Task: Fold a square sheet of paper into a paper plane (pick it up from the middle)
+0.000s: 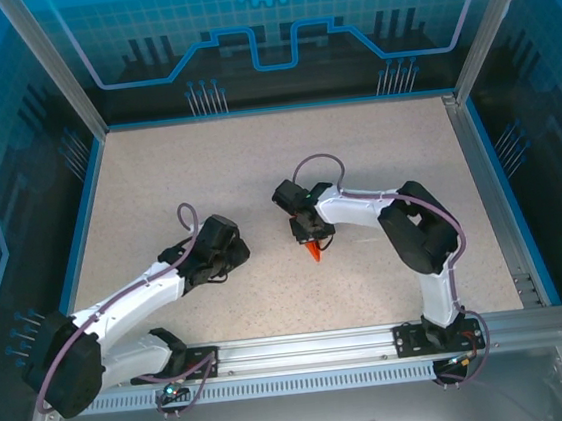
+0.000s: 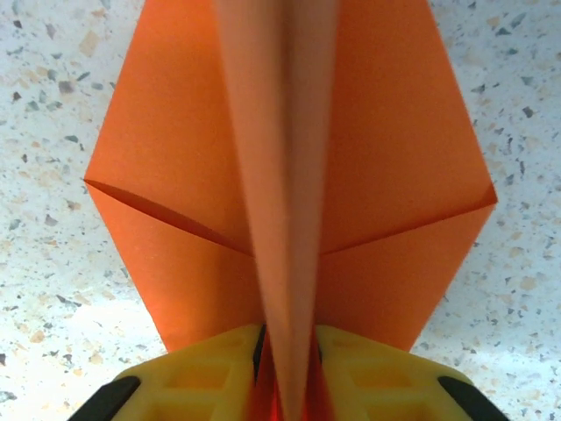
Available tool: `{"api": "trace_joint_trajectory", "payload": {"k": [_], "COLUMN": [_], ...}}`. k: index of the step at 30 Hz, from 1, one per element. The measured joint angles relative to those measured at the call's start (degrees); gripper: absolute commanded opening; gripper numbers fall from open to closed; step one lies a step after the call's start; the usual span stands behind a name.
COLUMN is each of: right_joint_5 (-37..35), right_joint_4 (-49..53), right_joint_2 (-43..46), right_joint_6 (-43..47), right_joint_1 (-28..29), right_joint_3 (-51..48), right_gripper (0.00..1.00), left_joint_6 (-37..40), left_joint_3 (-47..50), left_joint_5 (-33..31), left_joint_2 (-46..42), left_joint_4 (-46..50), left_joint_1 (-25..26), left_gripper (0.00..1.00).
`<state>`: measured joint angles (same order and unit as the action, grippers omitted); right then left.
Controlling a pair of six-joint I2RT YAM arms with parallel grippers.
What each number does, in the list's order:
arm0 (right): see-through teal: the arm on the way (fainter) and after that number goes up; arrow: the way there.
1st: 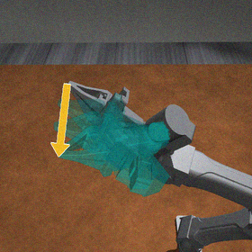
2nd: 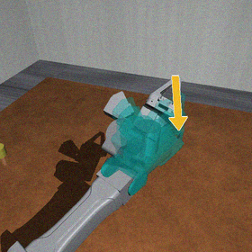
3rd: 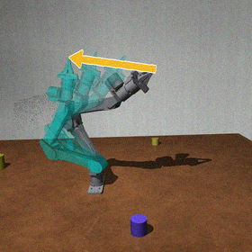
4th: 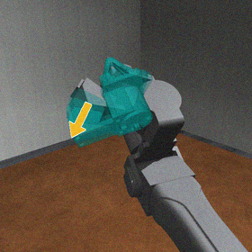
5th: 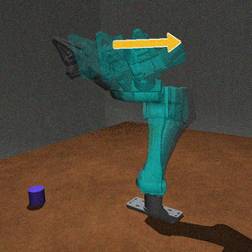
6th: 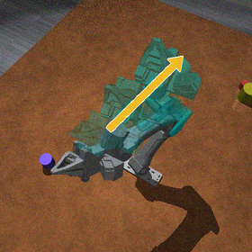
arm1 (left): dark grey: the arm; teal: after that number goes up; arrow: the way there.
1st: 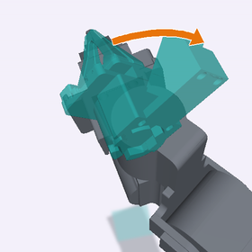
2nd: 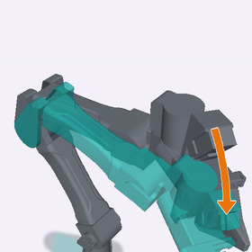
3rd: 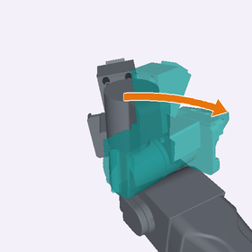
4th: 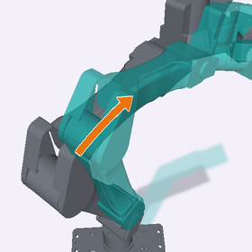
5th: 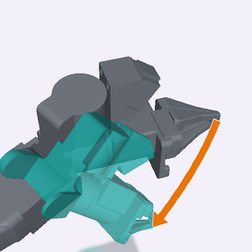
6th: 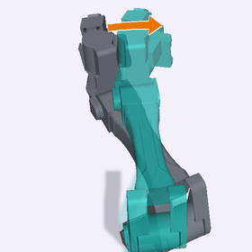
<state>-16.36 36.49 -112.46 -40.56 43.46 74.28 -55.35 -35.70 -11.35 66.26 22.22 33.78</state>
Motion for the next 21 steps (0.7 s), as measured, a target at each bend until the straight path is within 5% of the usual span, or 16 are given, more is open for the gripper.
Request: {"api": "trace_joint_trajectory", "payload": {"k": [14, 21], "right_joint_5": [1.6, 2.2], "right_joint_4": [-3.0, -2.6], "right_joint_2": [0.6, 1.9], "right_joint_6": [-3.6, -2.1], "right_joint_1": [-0.7, -0.7], "right_joint_3": [-1.9, -1.9], "right_gripper": [0.33, 0.54], "left_joint_6": [0.4, 2.1], "left_joint_3": [0.0, 0.0], "left_joint_5": [0.2, -0.2], "left_joint_2": [0.7, 0.9], "left_joint_4": [-0.2, 0.0], "left_joint_1": [-0.3, -0.3], "left_gripper": [0.40, 0.41]}}
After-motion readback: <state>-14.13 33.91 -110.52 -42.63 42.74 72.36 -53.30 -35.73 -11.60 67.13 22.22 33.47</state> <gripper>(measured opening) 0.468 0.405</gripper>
